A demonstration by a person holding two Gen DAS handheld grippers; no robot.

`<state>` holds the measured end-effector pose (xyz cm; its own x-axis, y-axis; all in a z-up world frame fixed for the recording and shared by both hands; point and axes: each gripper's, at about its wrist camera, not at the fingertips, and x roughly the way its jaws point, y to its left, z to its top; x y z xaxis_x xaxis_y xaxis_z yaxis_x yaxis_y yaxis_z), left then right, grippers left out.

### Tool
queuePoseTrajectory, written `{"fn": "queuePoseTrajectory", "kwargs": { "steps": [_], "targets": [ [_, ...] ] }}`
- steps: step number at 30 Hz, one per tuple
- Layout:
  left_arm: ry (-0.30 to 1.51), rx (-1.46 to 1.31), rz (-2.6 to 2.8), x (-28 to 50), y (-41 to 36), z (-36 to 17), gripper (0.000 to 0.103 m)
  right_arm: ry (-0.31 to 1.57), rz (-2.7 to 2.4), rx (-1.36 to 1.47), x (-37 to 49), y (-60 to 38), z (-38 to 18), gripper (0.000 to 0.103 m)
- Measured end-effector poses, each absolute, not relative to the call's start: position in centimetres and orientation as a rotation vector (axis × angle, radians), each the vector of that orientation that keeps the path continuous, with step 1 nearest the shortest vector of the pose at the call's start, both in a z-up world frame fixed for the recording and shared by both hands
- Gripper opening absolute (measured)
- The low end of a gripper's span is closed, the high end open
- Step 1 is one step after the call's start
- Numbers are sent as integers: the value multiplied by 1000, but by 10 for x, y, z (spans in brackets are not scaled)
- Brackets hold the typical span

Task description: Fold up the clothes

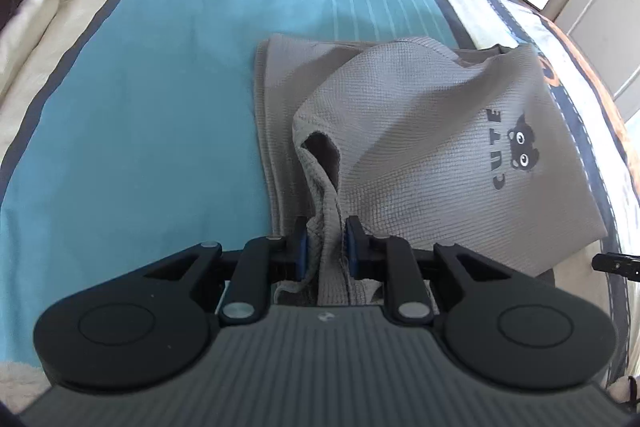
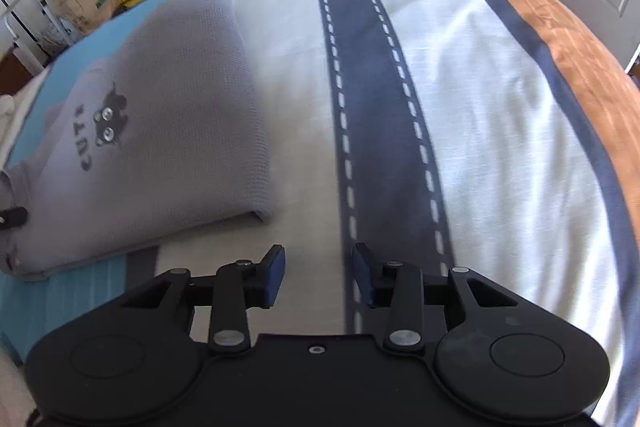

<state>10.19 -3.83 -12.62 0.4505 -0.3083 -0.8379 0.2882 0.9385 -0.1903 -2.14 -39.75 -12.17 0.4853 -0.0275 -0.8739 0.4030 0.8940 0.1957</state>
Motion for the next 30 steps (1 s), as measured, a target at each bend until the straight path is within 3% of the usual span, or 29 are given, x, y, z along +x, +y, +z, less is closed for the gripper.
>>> {"fn": "queuePoseTrajectory", "kwargs": {
  "steps": [6, 7, 8, 13, 16, 21, 23, 24, 26, 30],
  "targets": [
    [1023, -81, -348, 103, -28, -123, 26, 971, -215, 434, -8, -398, -124, 43],
    [1021, -88, -364, 102, -29, -121, 26, 964, -244, 400, -6, -395, -124, 14],
    [1025, -86, -378, 100, -29, -120, 26, 957, -271, 370, -4, -393, -124, 4],
    [1040, 63, -362, 89, -40, -122, 32, 959, -316, 298, -13, -390, -112, 0],
    [1010, 14, -374, 88, -30, -110, 33, 976, -395, 259, -16, -395, -114, 0],
    [916, -145, -489, 98, -1, -63, 37, 819, -315, 441, -21, -414, -82, 14],
    [883, -104, -519, 117, -4, -50, 47, 789, -239, 462, -6, -418, -69, 19],
    [887, -50, -519, 129, -13, -49, 47, 781, -197, 454, 4, -418, -63, 21],
    [885, 73, -533, 155, -34, -52, 47, 772, -130, 395, 26, -414, -50, 39],
    [854, 158, -666, 201, -77, -76, 47, 744, -40, 286, 66, -411, -41, 43]
  ]
}}
